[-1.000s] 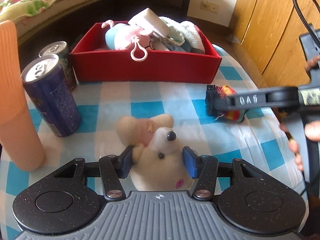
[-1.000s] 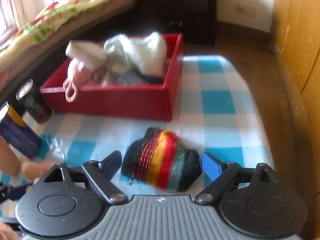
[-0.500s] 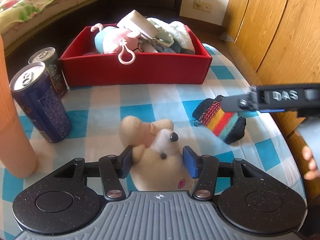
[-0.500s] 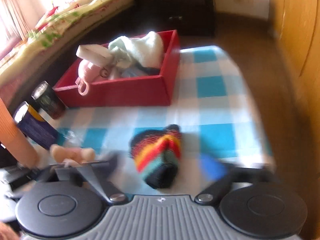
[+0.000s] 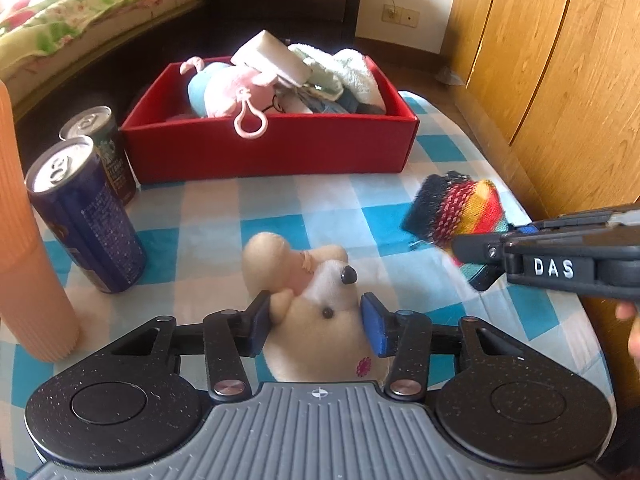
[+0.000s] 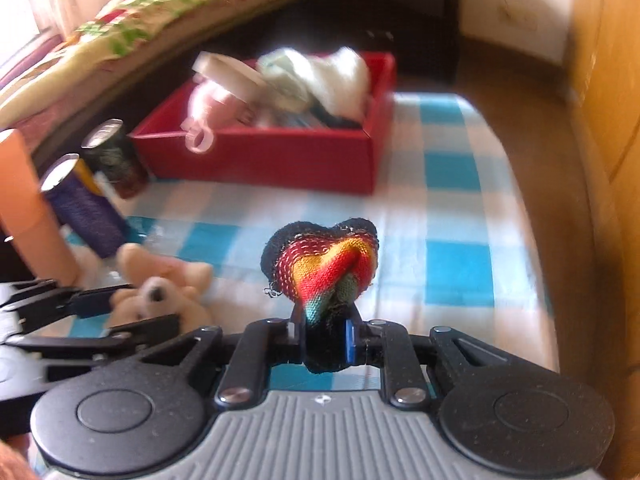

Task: Organize soft objects
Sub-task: 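Grasp the white teddy bear with the left tool while the right tool grasps the striped knit hat, then carry the teddy bear in the left tool to the red box while the right tool carries the hat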

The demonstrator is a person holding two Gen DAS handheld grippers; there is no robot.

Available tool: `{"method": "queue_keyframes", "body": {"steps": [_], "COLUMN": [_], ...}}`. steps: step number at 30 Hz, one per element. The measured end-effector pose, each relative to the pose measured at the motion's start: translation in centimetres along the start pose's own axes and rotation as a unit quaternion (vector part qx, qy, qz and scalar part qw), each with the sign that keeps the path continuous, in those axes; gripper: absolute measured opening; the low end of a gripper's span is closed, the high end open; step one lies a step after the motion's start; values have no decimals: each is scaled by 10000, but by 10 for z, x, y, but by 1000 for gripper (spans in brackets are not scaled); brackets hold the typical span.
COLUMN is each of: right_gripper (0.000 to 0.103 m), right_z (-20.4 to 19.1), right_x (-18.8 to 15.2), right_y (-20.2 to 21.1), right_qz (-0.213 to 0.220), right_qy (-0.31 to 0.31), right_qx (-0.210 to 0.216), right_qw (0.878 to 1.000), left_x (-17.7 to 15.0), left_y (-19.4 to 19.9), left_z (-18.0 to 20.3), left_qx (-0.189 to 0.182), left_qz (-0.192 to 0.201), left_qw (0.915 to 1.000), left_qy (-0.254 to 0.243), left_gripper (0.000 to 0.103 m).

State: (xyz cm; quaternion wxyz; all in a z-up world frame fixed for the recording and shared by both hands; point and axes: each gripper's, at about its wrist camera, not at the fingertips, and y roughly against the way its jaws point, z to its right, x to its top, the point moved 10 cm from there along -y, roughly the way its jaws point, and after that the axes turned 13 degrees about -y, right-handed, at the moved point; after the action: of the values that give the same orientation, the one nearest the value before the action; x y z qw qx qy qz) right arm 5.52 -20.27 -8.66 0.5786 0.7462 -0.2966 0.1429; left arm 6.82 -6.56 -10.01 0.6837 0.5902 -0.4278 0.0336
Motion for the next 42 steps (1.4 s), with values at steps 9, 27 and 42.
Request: {"method": "queue_keyframes", "body": {"steps": [9,27,42], "right_gripper": [0,0,0], "right_z": [-18,-33,-38], "right_x": [4,22,49], "right_y": [10,36,61], "right_qz": [153,943,1617], "right_qy": [-1,292,224], "right_qx": [244,263,362], "right_qw": [9996,9948,9859], "left_x": [18,49,81], "left_y": [12,32,48], "left_z": [-1,-11,-23], "left_qx": [178,494,726], "left_qz": [260,739,1221], "left_qw": [9995,9960,9898], "left_qy": [-62,57,106], "left_gripper": [47,47,47]}}
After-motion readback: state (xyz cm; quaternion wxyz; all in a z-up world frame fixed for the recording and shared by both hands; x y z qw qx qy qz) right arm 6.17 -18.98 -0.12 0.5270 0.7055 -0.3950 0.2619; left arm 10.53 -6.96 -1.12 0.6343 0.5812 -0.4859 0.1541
